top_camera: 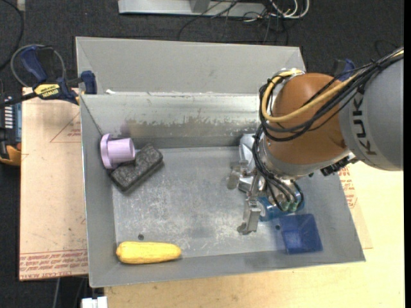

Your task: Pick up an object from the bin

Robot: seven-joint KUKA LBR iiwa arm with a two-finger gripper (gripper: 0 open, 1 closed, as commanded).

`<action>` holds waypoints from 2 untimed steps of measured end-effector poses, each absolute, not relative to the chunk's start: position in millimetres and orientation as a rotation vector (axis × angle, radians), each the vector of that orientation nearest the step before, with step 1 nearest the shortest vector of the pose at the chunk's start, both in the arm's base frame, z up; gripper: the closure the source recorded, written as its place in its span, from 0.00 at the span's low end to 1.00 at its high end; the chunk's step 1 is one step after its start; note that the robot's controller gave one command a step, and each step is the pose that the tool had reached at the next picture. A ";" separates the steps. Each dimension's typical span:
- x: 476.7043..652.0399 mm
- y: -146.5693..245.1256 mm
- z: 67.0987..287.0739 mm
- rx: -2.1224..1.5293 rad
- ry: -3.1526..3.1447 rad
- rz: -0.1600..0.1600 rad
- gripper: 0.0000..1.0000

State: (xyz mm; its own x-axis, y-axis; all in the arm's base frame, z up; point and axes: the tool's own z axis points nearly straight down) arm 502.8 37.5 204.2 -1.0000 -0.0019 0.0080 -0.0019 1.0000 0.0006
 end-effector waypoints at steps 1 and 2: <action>504.3 37.2 208.7 -0.001 -3.142 -0.002 0.00; 518.3 -76.1 69.7 0.114 -3.135 -0.011 0.00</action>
Offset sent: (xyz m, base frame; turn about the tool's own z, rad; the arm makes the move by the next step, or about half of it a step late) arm 0.0154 -0.1149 -0.1342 -0.0678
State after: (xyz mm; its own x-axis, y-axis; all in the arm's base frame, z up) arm 518.3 -76.1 69.7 -0.9973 -0.0727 0.0040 -0.0727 0.9973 0.0069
